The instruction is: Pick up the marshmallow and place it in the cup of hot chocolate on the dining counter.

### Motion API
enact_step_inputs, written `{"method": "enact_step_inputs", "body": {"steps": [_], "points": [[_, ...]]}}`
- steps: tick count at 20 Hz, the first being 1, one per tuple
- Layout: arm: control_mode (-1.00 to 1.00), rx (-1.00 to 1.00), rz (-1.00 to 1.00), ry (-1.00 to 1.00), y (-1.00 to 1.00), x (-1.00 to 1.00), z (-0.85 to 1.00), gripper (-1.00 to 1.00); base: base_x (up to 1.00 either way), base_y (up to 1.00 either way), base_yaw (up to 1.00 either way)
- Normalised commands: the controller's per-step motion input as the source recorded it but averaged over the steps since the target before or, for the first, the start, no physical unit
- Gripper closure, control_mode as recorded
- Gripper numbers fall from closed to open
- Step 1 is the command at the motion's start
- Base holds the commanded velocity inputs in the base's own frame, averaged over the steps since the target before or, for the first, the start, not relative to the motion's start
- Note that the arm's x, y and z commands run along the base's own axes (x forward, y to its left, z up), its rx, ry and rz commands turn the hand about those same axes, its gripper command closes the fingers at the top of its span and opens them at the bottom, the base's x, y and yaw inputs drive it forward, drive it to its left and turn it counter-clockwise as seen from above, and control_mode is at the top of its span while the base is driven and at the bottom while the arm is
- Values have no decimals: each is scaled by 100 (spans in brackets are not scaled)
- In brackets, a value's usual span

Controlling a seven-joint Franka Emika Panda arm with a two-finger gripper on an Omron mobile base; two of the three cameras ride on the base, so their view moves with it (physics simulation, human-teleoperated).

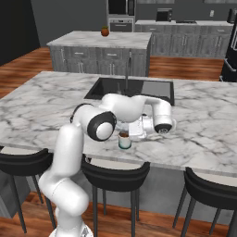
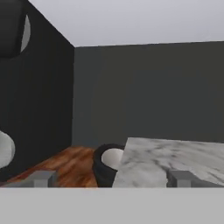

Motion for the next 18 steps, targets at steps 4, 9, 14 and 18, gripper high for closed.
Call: {"method": "enact_step_inputs", "body": {"steps": [4,9,14,18], "points": [[-100,-9,-2,-58,27,-70,31,-100,0,0,0],[-100,-7,-2,-30,38,-42,57,-100,0,0,0],[-100,-6,1,-6,21,-33,81,-100,0,0,0],[-100,-6,4,-7,27,-54,71,-100,0,0,0]]}}
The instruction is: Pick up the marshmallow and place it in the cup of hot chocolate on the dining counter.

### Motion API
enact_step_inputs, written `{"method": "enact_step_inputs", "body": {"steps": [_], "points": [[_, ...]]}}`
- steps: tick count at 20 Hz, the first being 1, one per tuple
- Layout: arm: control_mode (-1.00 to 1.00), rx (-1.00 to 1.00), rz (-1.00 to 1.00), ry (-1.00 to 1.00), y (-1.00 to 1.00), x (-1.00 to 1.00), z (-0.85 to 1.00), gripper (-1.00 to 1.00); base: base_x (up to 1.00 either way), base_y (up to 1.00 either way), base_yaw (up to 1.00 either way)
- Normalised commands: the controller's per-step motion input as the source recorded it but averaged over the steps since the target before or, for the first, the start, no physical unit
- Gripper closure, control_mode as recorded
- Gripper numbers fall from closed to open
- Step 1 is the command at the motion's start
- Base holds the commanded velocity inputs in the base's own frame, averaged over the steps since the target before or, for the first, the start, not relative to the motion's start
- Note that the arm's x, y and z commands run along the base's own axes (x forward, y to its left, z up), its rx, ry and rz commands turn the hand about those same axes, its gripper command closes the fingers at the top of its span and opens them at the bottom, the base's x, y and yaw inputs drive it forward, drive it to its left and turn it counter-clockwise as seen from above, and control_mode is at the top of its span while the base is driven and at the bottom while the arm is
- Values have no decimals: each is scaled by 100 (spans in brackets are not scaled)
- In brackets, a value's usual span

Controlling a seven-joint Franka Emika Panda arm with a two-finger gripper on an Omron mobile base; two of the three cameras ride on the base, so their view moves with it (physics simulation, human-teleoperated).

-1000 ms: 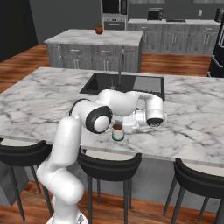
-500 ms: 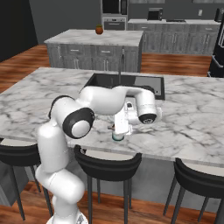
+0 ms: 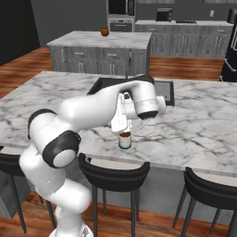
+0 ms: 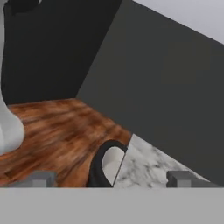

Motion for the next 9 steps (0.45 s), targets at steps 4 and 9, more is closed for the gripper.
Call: {"method": "enact_step_inputs", "body": {"steps": [4,9], "points": [[-100,-8,5,-21,44,-73,49,-100,0,0,0],[-100,-8,4,-26,49,-90,38,-100,0,0,0]]}}
